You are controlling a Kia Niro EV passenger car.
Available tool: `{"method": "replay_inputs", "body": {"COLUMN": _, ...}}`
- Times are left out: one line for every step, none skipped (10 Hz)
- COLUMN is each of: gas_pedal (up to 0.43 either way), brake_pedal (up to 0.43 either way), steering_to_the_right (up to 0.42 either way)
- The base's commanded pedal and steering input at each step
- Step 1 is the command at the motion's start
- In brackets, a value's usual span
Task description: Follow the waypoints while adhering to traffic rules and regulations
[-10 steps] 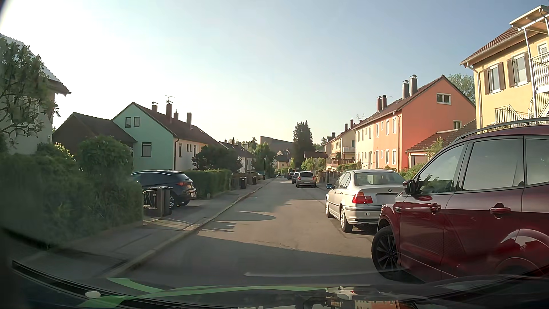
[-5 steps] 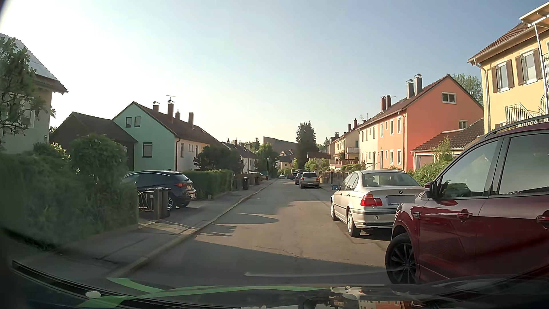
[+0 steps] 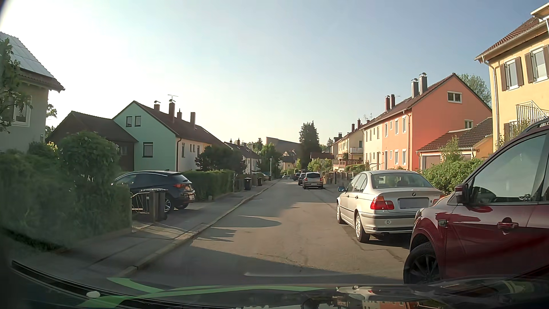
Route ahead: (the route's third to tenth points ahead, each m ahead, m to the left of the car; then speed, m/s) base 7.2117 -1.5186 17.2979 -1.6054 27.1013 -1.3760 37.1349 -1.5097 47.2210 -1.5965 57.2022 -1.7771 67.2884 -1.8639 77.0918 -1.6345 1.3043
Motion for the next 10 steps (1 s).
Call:
{"method": "replay_inputs", "body": {"gas_pedal": 0.000, "brake_pedal": 0.152, "steering_to_the_right": -0.061}}
{"method": "replay_inputs", "body": {"gas_pedal": 0.000, "brake_pedal": 0.165, "steering_to_the_right": -0.062}}
{"method": "replay_inputs", "body": {"gas_pedal": 0.000, "brake_pedal": 0.183, "steering_to_the_right": -0.063}}
{"method": "replay_inputs", "body": {"gas_pedal": 0.000, "brake_pedal": 0.195, "steering_to_the_right": -0.064}}
{"method": "replay_inputs", "body": {"gas_pedal": 0.000, "brake_pedal": 0.195, "steering_to_the_right": -0.065}}
{"method": "replay_inputs", "body": {"gas_pedal": 0.000, "brake_pedal": 0.201, "steering_to_the_right": -0.067}}
{"method": "replay_inputs", "body": {"gas_pedal": 0.000, "brake_pedal": 0.201, "steering_to_the_right": -0.070}}
{"method": "replay_inputs", "body": {"gas_pedal": 0.000, "brake_pedal": 0.213, "steering_to_the_right": -0.074}}
{"method": "replay_inputs", "body": {"gas_pedal": 0.000, "brake_pedal": 0.220, "steering_to_the_right": -0.075}}
{"method": "replay_inputs", "body": {"gas_pedal": 0.000, "brake_pedal": 0.226, "steering_to_the_right": -0.075}}
